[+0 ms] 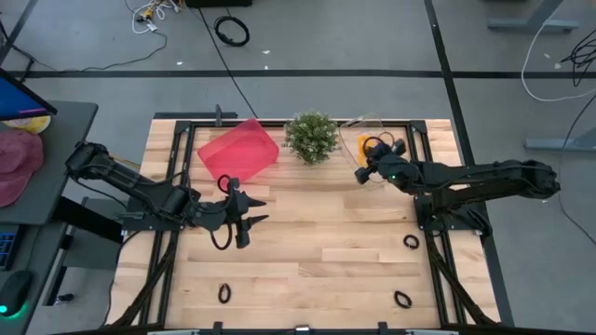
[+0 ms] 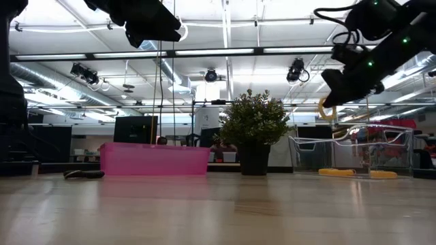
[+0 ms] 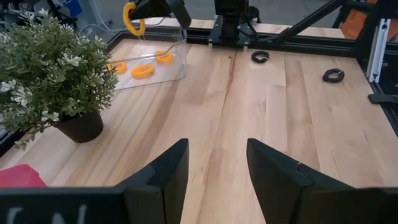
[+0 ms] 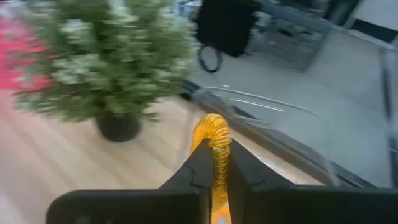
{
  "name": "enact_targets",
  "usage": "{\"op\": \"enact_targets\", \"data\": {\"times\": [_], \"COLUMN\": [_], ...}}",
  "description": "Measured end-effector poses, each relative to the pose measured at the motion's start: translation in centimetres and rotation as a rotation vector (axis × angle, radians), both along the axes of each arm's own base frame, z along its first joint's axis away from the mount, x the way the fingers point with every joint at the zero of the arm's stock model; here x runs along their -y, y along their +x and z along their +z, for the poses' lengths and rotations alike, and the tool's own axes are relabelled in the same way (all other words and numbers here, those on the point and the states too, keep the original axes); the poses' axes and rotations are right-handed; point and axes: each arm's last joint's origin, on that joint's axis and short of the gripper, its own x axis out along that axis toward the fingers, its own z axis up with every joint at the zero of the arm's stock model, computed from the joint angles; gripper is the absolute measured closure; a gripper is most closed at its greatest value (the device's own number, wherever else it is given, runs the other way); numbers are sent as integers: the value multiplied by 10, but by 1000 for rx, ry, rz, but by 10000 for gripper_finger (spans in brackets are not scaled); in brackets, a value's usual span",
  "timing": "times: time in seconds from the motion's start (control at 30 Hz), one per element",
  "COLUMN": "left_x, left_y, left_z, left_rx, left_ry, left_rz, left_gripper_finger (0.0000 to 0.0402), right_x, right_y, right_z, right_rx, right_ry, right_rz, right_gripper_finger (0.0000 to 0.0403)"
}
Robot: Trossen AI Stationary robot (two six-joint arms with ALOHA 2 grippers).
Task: Sort spring keychains
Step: Put the yellow spring keychain into the transparent bin
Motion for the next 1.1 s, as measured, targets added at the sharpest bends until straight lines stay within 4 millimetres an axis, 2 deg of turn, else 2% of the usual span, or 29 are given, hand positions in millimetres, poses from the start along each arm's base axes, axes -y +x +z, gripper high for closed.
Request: {"op": "enact_targets", "data": {"times": [0.2,0.47,1.1], "left_x": [0,-1,-1], "left_y": [-1,-1,-1], "left_z": [-1,-2,-2], "left_rx": [-14,-26,-21], "left_ry": [6,12,19], "left_rz": [0,0,17], "left_gripper_finger": [236,236,236], "right_x": [0,0,0], "right_y": [-11,-12,-12], "right_z": [0,1,1], "right_rx": [16,5,11], "right_ry": [-36,-50,-31], "right_rz": [-85,-83,-72], "right_gripper_finger": [387,381,278]}}
